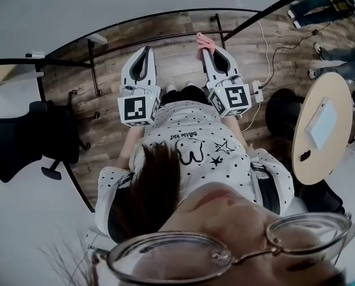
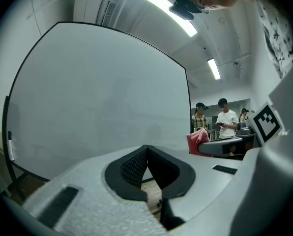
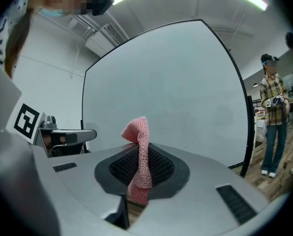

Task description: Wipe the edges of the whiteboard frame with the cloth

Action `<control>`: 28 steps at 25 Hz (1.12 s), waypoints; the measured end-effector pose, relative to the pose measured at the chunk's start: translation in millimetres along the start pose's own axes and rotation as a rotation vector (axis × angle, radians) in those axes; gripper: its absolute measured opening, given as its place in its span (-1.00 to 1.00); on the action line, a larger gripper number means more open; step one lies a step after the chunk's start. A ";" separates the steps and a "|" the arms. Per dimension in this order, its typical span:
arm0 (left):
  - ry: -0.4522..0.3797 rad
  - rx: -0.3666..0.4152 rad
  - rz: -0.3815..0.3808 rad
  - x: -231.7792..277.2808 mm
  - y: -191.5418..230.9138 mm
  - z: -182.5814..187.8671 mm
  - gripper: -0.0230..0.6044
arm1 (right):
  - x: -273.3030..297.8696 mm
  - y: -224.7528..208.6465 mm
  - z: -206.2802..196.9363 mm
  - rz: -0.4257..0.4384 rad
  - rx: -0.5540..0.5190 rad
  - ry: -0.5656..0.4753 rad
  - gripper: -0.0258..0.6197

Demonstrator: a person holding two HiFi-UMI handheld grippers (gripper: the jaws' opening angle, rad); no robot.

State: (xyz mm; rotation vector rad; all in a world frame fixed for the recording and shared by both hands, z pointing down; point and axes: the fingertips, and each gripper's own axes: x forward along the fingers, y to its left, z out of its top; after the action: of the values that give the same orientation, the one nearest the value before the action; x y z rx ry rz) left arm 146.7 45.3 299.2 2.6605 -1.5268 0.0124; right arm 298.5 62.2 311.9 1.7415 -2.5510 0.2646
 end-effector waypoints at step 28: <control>-0.008 -0.005 -0.053 19.1 -34.6 -10.0 -0.87 | -1.4 -5.9 -7.4 0.045 -0.131 0.073 -0.82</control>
State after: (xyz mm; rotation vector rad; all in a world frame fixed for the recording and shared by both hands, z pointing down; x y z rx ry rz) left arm 186.5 47.0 307.9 2.6988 -1.4564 -0.0054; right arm 304.0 62.6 319.7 1.6012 -2.4973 0.1561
